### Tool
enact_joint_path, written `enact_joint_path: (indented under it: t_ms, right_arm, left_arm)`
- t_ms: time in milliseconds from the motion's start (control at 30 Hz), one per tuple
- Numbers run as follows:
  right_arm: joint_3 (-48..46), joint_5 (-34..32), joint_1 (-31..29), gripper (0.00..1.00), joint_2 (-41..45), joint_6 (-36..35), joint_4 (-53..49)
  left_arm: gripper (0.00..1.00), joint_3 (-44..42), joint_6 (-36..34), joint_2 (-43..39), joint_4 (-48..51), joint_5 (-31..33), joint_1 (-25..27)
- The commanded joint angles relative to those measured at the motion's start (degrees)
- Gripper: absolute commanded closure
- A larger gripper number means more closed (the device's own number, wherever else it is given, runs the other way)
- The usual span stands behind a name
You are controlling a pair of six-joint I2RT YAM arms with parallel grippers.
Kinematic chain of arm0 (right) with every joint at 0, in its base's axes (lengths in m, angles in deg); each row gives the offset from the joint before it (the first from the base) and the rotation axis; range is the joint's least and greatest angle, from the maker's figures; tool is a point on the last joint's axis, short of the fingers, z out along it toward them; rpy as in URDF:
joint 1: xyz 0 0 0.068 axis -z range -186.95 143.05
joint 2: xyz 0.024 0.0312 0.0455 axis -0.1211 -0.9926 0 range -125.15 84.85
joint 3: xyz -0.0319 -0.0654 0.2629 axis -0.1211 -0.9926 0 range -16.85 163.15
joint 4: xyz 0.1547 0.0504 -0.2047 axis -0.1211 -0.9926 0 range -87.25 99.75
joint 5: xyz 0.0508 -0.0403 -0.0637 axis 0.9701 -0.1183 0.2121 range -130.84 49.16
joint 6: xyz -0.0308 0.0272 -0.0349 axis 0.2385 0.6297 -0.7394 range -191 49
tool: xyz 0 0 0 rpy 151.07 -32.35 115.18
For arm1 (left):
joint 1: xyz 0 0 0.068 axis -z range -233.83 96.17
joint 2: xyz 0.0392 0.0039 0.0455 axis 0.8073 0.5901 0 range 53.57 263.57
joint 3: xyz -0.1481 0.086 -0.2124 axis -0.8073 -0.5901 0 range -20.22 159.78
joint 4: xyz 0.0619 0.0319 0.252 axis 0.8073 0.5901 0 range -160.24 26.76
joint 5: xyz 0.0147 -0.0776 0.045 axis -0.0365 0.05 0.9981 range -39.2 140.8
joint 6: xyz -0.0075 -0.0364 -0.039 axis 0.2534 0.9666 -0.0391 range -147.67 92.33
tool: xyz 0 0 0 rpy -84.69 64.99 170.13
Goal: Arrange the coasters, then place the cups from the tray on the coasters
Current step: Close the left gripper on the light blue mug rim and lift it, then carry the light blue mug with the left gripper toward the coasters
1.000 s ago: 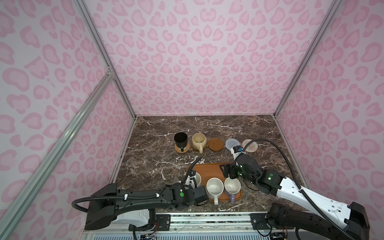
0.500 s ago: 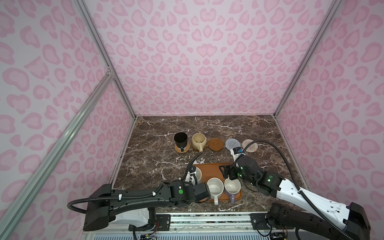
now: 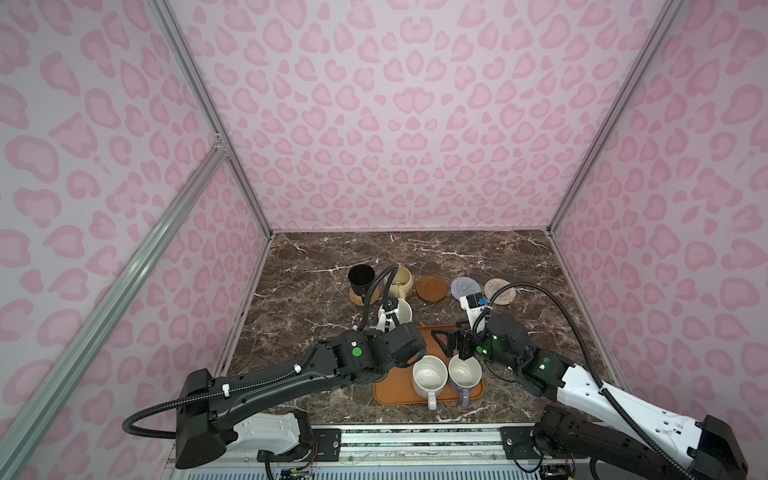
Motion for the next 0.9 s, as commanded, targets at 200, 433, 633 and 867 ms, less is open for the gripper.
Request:
enact_joint_path:
  t_ms: [200, 433, 633, 867]
  right_arm:
    - [0.2, 2.0, 10.9, 0.03, -1.5, 0.5, 1.1]
    - [1.4, 4.9, 17.1, 0.03, -4.8, 0.2, 2.2]
    - [0.1, 7.9, 21.6, 0.04, -5.9, -0.1, 4.1]
    - [-2.0, 8.5, 24.7, 0.03, -5.7, -0.2, 5.0]
  left_arm:
    - [0.97, 11.2, -8.6, 9.5, -5.8, -4.7, -6.6]
    - [0.97, 22.6, -10.5, 21.0, -5.8, -7.6, -10.4]
    - [0.97, 33.3, -10.3, 32.5, -2.4, -8.8, -12.7]
    - [0.97, 42.3, -10.5, 42.8, -2.1, -12.8, -15.3]
